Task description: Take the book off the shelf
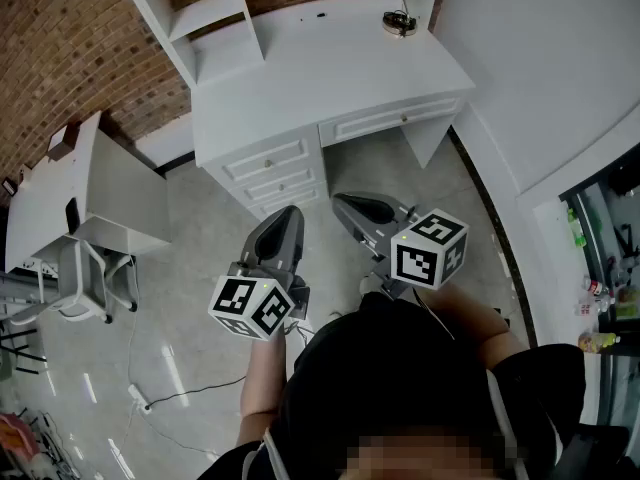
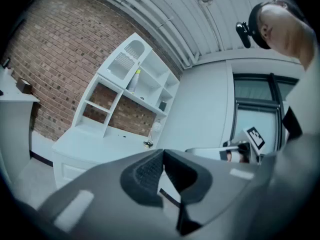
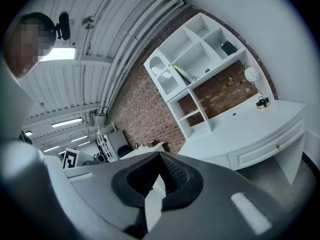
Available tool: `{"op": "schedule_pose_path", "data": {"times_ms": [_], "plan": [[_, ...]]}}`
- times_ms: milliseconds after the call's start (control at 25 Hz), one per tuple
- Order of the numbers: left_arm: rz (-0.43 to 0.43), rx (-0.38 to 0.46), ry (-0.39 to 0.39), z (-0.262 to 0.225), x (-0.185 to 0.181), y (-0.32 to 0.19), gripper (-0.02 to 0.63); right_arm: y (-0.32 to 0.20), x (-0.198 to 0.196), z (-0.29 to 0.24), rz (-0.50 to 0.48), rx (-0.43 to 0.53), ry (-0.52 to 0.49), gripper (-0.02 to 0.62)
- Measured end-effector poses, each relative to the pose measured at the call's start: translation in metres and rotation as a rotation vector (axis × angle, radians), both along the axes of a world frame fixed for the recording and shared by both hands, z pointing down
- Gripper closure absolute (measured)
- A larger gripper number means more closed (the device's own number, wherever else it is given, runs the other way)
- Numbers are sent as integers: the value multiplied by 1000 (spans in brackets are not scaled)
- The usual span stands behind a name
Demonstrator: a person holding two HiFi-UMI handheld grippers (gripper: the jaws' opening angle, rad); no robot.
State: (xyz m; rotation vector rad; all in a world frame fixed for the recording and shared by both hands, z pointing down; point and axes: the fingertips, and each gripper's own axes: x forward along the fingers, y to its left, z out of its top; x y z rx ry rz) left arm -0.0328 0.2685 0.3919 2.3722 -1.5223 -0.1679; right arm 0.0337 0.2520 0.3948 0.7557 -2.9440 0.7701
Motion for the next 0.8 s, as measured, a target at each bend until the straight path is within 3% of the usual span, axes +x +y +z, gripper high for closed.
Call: {"op": "schedule_pose_path", "data": {"times_ms": [360,600,800], "plan": [[-22,-7,20,5,13,-10,600,-13,14,3,-12,-8,16,598],[-24,15,31,1,21,-18,600,-24,20,0,-22,-53,-44,598],[-31,13,2,4,28,-35,600,-36,24,2,-50,-43,-26,598]]}}
